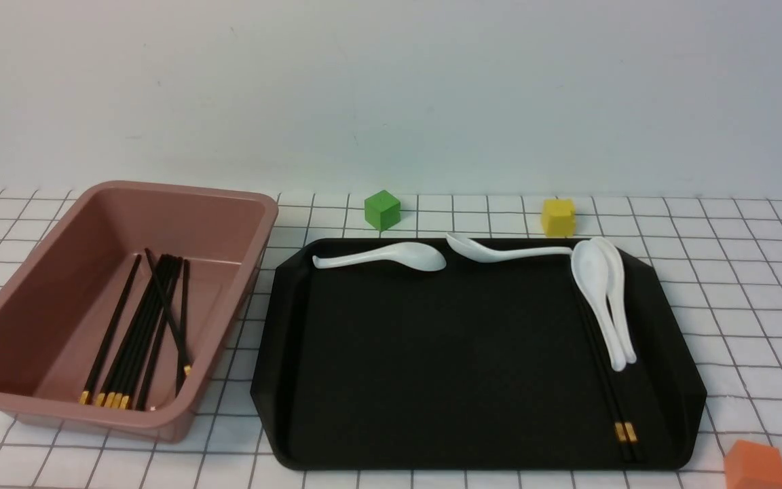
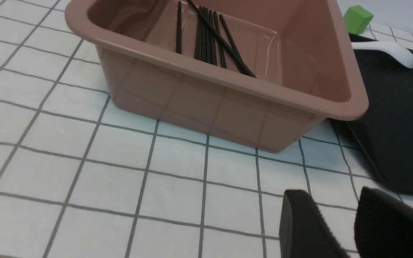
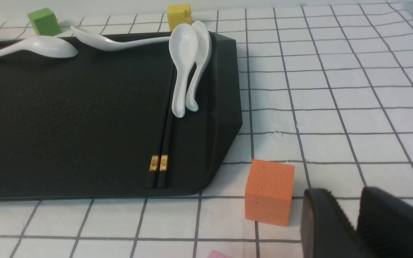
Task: On white black tablecloth take chopsticks from black tray and put them in box.
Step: 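Move the gripper over the chopsticks on the black tray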
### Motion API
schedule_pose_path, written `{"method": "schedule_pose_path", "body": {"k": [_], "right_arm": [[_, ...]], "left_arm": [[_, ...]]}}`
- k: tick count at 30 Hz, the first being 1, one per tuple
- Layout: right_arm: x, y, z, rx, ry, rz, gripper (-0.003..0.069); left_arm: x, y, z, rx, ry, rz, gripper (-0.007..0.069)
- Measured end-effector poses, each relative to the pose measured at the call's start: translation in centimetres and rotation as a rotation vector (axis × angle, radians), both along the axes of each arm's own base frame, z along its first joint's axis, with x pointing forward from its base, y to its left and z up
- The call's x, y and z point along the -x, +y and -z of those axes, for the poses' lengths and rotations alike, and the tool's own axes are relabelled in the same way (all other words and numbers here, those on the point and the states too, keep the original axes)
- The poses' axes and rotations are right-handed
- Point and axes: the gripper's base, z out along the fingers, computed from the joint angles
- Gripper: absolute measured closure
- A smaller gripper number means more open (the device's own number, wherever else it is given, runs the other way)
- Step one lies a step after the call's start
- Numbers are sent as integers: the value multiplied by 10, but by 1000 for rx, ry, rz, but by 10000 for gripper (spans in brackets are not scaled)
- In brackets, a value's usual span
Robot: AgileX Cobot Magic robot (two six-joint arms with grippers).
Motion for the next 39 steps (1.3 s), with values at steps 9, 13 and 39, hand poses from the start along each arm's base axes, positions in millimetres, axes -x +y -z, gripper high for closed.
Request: {"method": "schedule_pose_path", "body": {"k": [9,13,39], "right_arm": [[0,0,0,10,0,1,463],[0,0,0,10,0,1,457],[-1,14,-8,-715,-29,16,426]], "left_arm": [[0,0,0,1,0,0,386],[0,0,0,1,0,0,386],[0,0,0,1,0,0,386]]}}
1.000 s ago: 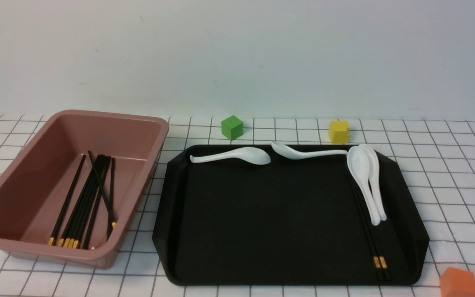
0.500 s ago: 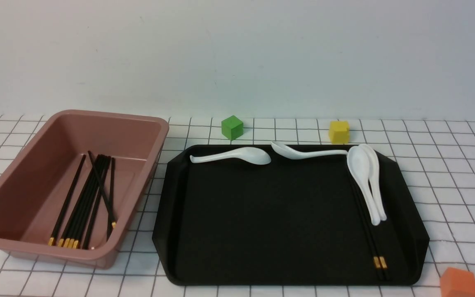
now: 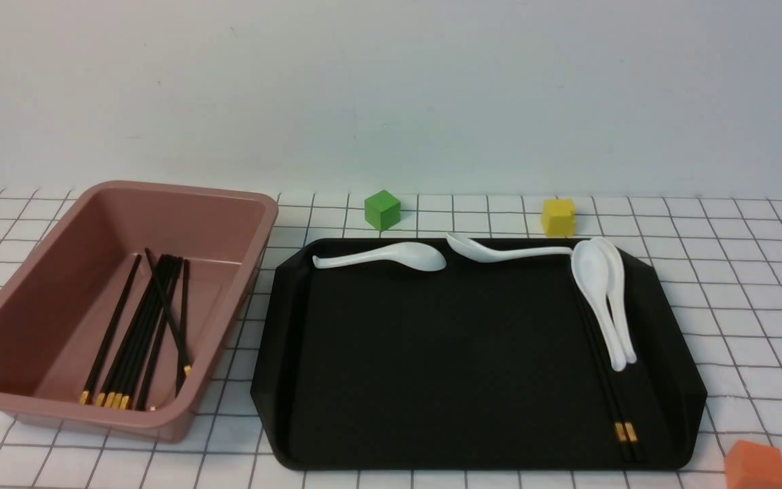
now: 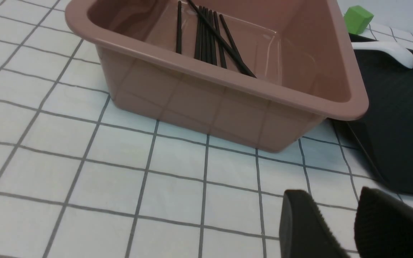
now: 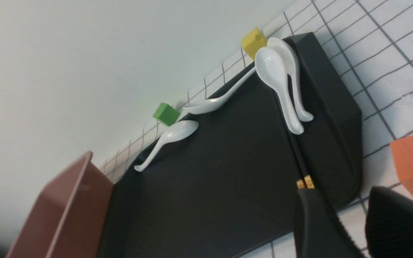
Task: On white black tablecloth take chopsticks from black tray and put them in box.
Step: 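Move the gripper over the chopsticks on the black tray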
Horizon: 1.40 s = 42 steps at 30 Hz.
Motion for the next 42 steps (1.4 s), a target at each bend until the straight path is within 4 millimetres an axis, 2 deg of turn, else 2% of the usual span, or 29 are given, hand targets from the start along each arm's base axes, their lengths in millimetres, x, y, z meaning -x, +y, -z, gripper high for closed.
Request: {"method": "schedule_pose_path", "body": {"k": [3,6,7,8,9,11,12,15,16,18,22,26,31,36,42], "right_arm": [[0,1,-1,-23,-2,-2,428],[2,1,-20,0,-53,-10,461],[3,0,-43,66,-99,-10,503],[3,0,-46,69,-108,-12,510],[1,0,-67,148,-111,-17,559],[-7,0,-96,266,-64,-40,643],[-14,-1,-105,326,-10,-55,662],[-43,-3,-112,465,237,-113,666],[-57,-5,-111,495,351,-135,662],[-73,-6,-105,517,502,-172,657],[-126,-1,-77,496,818,-304,640],[-163,13,-59,497,895,-431,610],[-219,50,-31,546,964,-555,516],[-251,72,-16,616,964,-552,433],[-267,78,2,595,1003,-509,368]], "left_arm": [[0,0,0,0,0,0,386],[0,0,0,0,0,0,386],[0,0,0,0,0,0,386],[0,0,0,0,0,0,386],[0,0,0,0,0,0,386],[0,0,0,0,0,0,386],[0,0,0,0,0,0,386],[0,0,0,0,0,0,386],[0,0,0,0,0,0,386],[0,0,0,0,0,0,386],[0,0,0,-1,0,0,386],[0,0,0,-1,0,0,386],[0,0,0,-1,0,0,386],[0,0,0,-1,0,0,386],[0,0,0,-1,0,0,386]]}}
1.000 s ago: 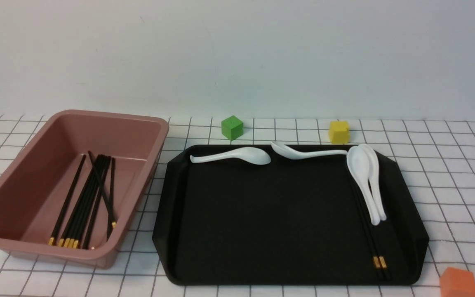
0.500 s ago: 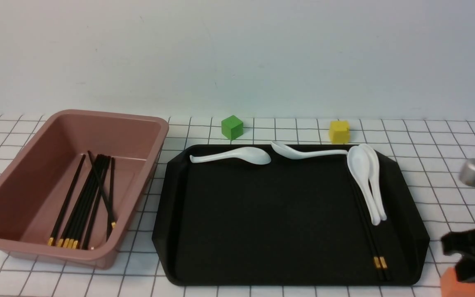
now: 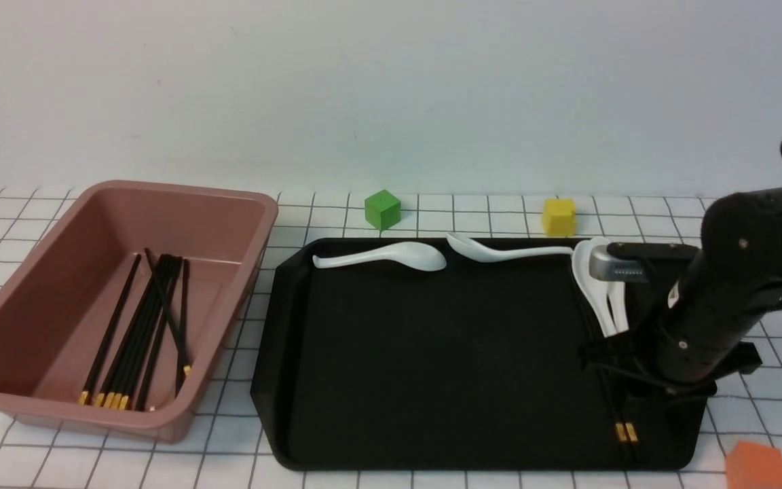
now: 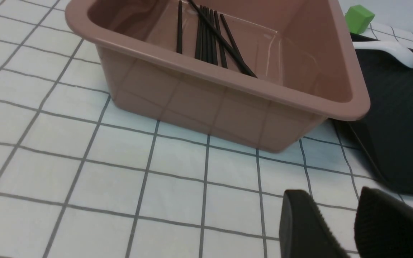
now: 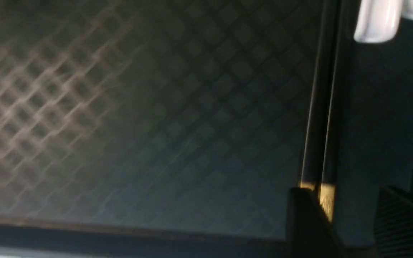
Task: On white black tablecloth take chopsticks from black tray and put them in box.
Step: 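Move the gripper over the chopsticks on the black tray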
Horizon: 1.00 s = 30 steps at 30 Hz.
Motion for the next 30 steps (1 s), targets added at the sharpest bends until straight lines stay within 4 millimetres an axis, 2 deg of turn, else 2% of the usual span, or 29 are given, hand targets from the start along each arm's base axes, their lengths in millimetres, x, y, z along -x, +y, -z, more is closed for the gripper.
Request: {"method": "schedule_pose_path", "body": {"k": [9,17,19,25,30], "right_arm": [[-4,1,25,16,63,9,370],[-7,1,33,37,91,-2,466],[-7,1,33,38,93,-3,505],[-6,2,29,21,93,8,512],[3,6,1,-61,61,49,512]], "left_arm": [[0,0,0,0,0,0,386],[0,0,0,0,0,0,386],[0,0,0,0,0,0,386],[0,0,0,0,0,0,386],[0,0,0,0,0,0,386]]}}
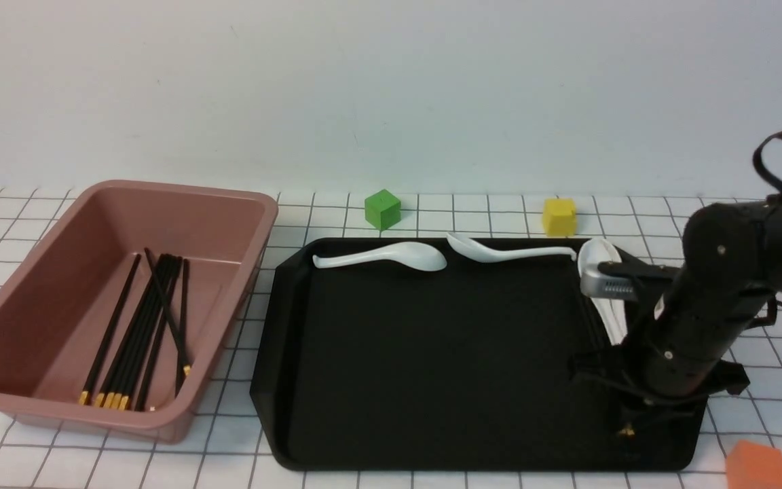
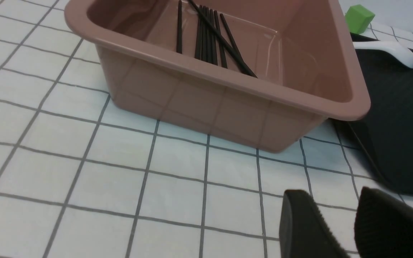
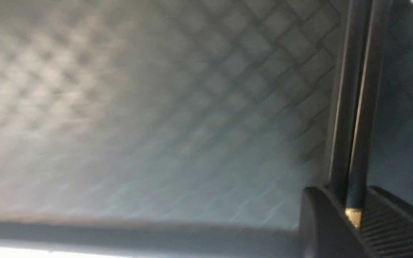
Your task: On white black tablecloth take chopsticks from black tray and put them in box.
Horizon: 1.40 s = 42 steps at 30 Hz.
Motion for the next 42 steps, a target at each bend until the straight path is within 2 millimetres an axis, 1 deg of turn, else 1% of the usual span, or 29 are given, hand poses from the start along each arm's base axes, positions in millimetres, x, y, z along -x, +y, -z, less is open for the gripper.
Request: {"method": "schedule_pose_path", "body": {"k": [2,6,10,13,15,16,17,18,19,20,22,23,25,26,27,30,31,33,34,35,36,37,38,39,40,42], "right_arm": [[4,1,-17,-41,-38,16,512],[13,4,-41,-108,-78,15,512],[19,8,-54,-181,-93,7,512],[23,17,-67,-300,-117,-15,512],[24,23,-71,-354,-134,-37,512],[25,30,-74,-390,-147,-64,512],[24,31,-75,-396,-152,-69,512],[25,39,-80,-424,-168,-98,512],[27,54,-89,-470,-204,-144,512],[28,65,-97,-494,-233,-172,512],[29,79,-104,-514,-266,-207,512],[28,97,-118,-540,-319,-248,512],[27,126,-134,-578,-387,-303,512],[26,128,-136,-581,-393,-307,512],[23,151,-143,-603,-430,-344,512],[16,193,-143,-634,-464,-402,512],[15,205,-137,-636,-458,-417,512],[8,239,-124,-643,-455,-464,512],[9,244,-125,-648,-461,-474,512],[6,264,-113,-647,-453,-504,512],[5,269,-109,-645,-449,-512,512],[2,290,-88,-635,-430,-541,512],[0,300,-78,-630,-424,-554,512],[-2,307,-72,-631,-424,-563,512],[-4,313,-62,-624,-414,-568,512],[-8,323,-48,-621,-406,-576,512]], "left_arm": [[0,0,0,0,0,0,386],[0,0,0,0,0,0,386],[0,0,0,0,0,0,386],[0,0,0,0,0,0,386],[0,0,0,0,0,0,386],[0,0,0,0,0,0,386],[0,0,0,0,0,0,386],[0,0,0,0,0,0,386],[0,0,0,0,0,0,386],[0,0,0,0,0,0,386],[0,0,0,0,0,0,386],[0,0,0,0,0,0,386],[0,0,0,0,0,0,386],[0,0,0,0,0,0,386],[0,0,0,0,0,0,386],[0,0,0,0,0,0,386],[0,0,0,0,0,0,386],[0,0,0,0,0,0,386],[0,0,0,0,0,0,386],[0,0,0,0,0,0,386],[0,0,0,0,0,0,386],[0,0,0,0,0,0,386],[0,0,0,0,0,0,386],[0,0,0,0,0,0,386],[0,0,0,0,0,0,386],[0,0,0,0,0,0,386]]}}
